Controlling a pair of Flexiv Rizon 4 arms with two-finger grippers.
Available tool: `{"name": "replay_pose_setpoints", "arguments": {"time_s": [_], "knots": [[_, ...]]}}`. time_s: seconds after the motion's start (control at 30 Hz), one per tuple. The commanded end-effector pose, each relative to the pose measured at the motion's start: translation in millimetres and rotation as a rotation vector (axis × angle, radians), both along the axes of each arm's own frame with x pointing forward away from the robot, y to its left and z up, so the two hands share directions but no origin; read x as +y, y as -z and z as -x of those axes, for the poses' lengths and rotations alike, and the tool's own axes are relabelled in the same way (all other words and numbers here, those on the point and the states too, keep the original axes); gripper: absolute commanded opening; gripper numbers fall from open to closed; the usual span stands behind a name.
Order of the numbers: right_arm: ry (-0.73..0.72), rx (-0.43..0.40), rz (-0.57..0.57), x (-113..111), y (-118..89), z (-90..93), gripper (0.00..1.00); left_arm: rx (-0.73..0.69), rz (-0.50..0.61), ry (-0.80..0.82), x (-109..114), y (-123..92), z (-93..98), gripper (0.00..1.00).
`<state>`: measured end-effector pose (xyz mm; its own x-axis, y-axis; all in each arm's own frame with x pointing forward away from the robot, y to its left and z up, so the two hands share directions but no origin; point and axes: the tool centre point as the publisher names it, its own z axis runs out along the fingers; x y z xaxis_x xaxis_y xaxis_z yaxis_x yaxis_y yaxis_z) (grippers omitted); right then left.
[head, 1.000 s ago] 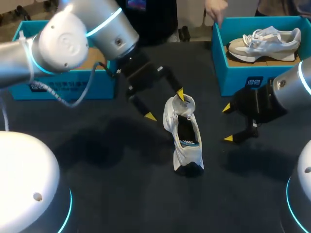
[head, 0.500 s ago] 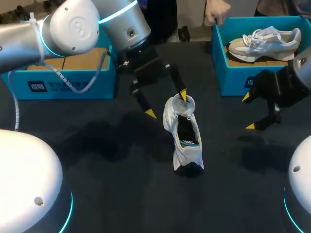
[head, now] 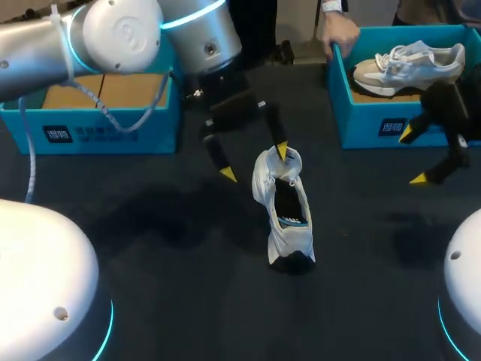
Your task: Take the shoe out of the shoebox, open the shoe tongue, remove and reinsert the insole, then place the shoe into the shoebox
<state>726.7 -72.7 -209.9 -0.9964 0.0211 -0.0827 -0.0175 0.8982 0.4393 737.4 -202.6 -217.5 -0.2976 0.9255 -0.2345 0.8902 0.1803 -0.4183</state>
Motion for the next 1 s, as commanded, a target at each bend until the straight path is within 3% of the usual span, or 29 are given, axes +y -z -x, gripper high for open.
{"name": "replay_pose_setpoints", "arguments": {"time_s": [0.03, 0.13, 0.37, 0.53, 1.0], "knots": [[0.003, -0.008, 0.001, -1.7, -1.7, 5.2, 1.0, -0.012, -0.076, 0.045, -7.2, -7.0, -6.5, 0.67], [0.003, -0.008, 0.001, -1.7, -1.7, 5.2, 1.0, -0.008, -0.102, 0.073, -8.7, -9.0, -5.3, 0.0], [0.003, -0.008, 0.001, -1.7, -1.7, 5.2, 1.0, -0.008, -0.109, 0.221, -10.1, -2.7, -3.8, 0.0], [0.003, -0.008, 0.001, -1.7, -1.7, 5.2, 1.0, -0.071, -0.149, 0.242, -20.8, 9.3, -9.2, 0.0], [0.003, -0.008, 0.001, -1.7, -1.7, 5.2, 1.0, -0.085, -0.191, 0.369, -54.1, 21.1, -27.6, 0.0]]}}
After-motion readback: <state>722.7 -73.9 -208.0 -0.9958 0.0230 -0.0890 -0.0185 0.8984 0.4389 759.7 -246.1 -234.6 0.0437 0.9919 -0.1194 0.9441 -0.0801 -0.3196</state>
